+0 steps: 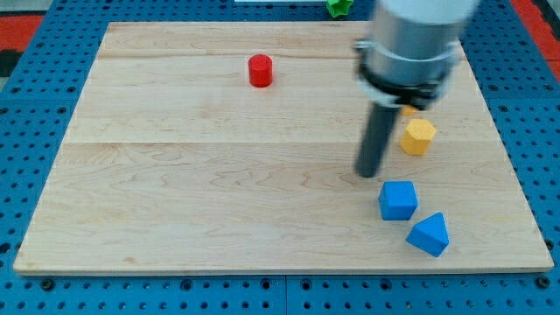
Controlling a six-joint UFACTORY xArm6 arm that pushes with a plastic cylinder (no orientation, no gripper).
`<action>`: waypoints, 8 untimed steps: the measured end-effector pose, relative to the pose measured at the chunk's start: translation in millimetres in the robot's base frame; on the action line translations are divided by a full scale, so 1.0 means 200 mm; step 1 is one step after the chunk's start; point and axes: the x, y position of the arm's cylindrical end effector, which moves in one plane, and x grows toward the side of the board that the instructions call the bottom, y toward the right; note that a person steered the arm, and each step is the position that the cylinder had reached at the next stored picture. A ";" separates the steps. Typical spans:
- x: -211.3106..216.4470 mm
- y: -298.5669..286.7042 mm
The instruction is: Push the blue cube towards the bottom right
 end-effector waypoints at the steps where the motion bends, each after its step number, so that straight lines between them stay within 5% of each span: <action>1: 0.03 -0.23; 3: 0.30 0.04; 8: 0.30 0.37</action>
